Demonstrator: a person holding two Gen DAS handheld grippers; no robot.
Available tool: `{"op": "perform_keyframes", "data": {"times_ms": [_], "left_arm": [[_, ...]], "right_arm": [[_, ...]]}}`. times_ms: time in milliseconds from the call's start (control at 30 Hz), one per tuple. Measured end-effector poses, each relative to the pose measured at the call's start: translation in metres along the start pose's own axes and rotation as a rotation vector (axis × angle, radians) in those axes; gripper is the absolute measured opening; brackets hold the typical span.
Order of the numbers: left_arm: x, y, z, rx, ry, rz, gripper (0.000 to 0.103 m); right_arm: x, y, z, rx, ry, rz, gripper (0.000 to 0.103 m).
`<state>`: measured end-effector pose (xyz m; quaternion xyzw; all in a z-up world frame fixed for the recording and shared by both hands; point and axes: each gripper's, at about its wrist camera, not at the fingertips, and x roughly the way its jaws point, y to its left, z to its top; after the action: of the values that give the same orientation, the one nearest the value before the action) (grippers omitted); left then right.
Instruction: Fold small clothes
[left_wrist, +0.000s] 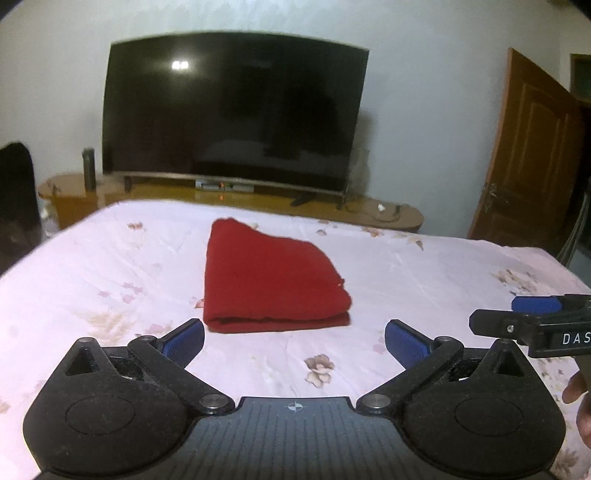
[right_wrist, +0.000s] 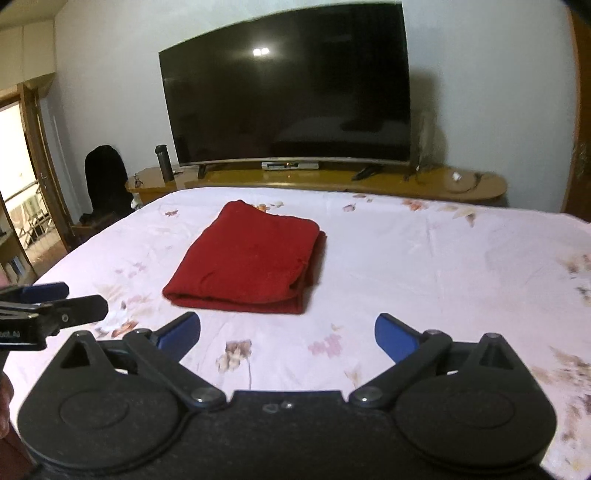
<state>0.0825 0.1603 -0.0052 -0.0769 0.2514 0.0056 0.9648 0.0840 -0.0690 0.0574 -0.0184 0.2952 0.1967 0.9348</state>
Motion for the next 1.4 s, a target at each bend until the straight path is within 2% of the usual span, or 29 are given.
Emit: {"op": "perform_keyframes", "data": {"times_ms": [200, 467, 733, 1400], "left_arm": [[-0.065, -0.008, -0.012, 0.003, -0.039, 0.003, 0.103], [-0.105, -0.006, -0.017, -0.007, -0.093, 0.002, 0.103], [-0.108, -0.008, -0.017, -0.009, -0.107, -0.007, 0.103], [-0.113, -0.031, -0.015, 0.025, -0.123, -0.01, 0.103]], "right_arm": [[-0.053, 0.015, -0.017, -0.003, -0.047, -0.017, 0.101], [-0.089, 0.033, -0.026, -0.017, -0.092, -0.012, 0.101], [-0.102, 0.043, -0.025, -0.032, -0.117, -0.019, 0.101], [-0.115, 0.037, -0.029, -0.019, -0.139, -0.03, 0.102]]}}
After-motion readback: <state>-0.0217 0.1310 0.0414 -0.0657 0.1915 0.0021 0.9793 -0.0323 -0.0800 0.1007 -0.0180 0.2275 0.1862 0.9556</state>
